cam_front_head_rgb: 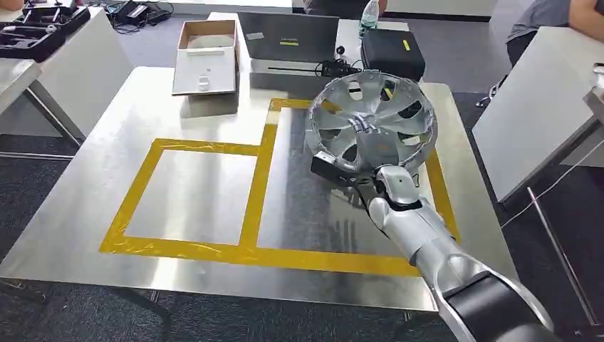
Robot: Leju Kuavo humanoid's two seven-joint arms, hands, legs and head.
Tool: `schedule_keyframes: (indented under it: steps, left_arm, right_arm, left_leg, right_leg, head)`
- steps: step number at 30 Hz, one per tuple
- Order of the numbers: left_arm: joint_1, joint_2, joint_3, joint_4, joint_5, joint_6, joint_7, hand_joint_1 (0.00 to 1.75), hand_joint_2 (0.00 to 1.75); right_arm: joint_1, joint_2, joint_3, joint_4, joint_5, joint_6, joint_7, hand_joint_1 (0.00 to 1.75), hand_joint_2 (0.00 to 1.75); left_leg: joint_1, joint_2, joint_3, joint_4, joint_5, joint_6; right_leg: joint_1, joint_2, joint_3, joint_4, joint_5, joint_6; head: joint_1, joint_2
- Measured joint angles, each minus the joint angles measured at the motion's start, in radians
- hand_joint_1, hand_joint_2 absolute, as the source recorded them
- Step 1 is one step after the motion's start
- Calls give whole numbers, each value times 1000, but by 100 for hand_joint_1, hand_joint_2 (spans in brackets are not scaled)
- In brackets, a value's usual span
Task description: Take the parts from the cabinet and place them on the table.
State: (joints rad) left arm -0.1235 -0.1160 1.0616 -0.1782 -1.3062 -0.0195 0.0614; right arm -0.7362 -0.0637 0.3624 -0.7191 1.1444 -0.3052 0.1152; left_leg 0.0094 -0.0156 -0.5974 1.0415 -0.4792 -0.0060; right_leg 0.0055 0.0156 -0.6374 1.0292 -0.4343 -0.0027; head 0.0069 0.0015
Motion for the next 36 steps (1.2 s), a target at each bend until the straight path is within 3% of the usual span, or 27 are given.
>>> schedule_keyframes:
  steps: [7,14,15,18,23,25,29,30,31,32,34,35,36]
  left_arm:
    - [0,0,5,0,10,3,-4,0,0]
    - [1,0,10,0,13,9,-8,0,0]
    - [1,0,10,0,13,9,-9,0,0]
    - [1,0,11,0,13,9,-11,0,0]
    - [2,2,11,0,10,9,-11,0,0]
    - [2,3,11,0,9,9,-11,0,0]
    - [2,3,11,0,6,9,-11,0,0]
    - [1,0,11,1,6,9,-11,0,0]
    - [1,0,11,0,6,8,-11,0,0]
    - [1,0,11,0,6,8,-11,0,0]
    - [2,0,11,0,6,8,-11,0,0]
    - [3,0,11,0,5,8,-11,0,0]
    - [3,-1,11,0,4,8,-11,0,0]
  right_arm:
    - [30,3,-1,-72,8,-4,-29,0,175]
    - [110,8,18,-275,1,-22,-58,0,175]
    - [118,8,23,-300,-3,-24,-60,0,0]
    - [136,8,32,-358,-22,-56,-79,0,0]
    - [184,7,40,-505,-97,-241,-174,0,0]
    - [196,7,40,-552,-124,-277,-197,0,0]
    - [217,-2,40,-653,-159,-305,-217,0,0]
    - [218,-4,40,-666,-163,-306,-217,0,0]
    - [220,-10,40,-677,-168,-310,-222,0,0]
    - [221,-12,40,-684,-171,-314,-228,0,0]
    - [230,-16,40,-694,-183,-324,-228,0,0]
    - [237,-19,40,-694,-189,-325,-225,0,0]
    - [242,-22,39,-694,-196,-325,-222,0,0]
  left_leg:
    - [0,0,1,0,0,0]
    - [0,0,1,0,0,0]
    - [0,0,1,0,0,0]
    - [0,0,1,0,0,0]
    - [-6,0,1,2,-1,2]
    - [-8,0,1,2,-2,4]
    - [-13,1,2,2,0,16]
    - [-1,6,6,-10,13,23]
    - [-1,10,8,-16,19,27]
    - [0,12,7,-18,23,33]
    - [0,16,0,-17,25,33]
    - [1,17,-5,-16,27,31]
    - [2,18,-9,-14,29,28]
  right_leg:
    - [0,0,1,0,0,0]
    - [0,0,1,0,0,0]
    - [0,0,1,0,0,0]
    - [0,0,1,0,0,0]
    - [-6,0,1,-1,1,3]
    - [-8,0,2,-1,1,6]
    - [-13,1,4,-5,6,16]
    - [-9,2,2,1,2,20]
    - [-10,-1,-2,17,-21,24]
    - [-13,-2,-20,68,-65,28]
    - [-18,-2,-80,228,-152,36]
    - [-21,-3,-101,289,-173,39]
    - [-24,-4,-100,302,-170,42]
  head:
    - [0,0]
    - [0,0]
    - [0,0]
    - [0,0]
    - [0,0]
    - [0,0]
    - [0,0]
    - [0,0]
    - [2,0]
    - [7,0]
    - [7,0]
    - [7,0]
    - [6,0]
